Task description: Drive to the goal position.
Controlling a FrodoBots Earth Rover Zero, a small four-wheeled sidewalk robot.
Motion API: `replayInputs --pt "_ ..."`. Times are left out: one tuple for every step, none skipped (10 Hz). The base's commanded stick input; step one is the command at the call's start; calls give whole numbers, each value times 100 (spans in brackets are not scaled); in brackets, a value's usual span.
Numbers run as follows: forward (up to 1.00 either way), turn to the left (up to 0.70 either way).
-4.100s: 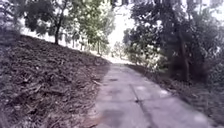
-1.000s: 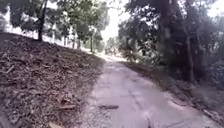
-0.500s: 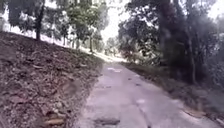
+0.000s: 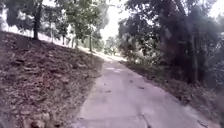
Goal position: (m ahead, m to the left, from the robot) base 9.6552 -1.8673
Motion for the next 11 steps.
replayInputs --pt "50 0" --pt "50 0" --pt "50 0" --pt "50 0" --pt "50 0" --pt "50 0" --pt "50 0" --pt "50 0" --pt "50 0" --pt "50 0" --pt "50 0"
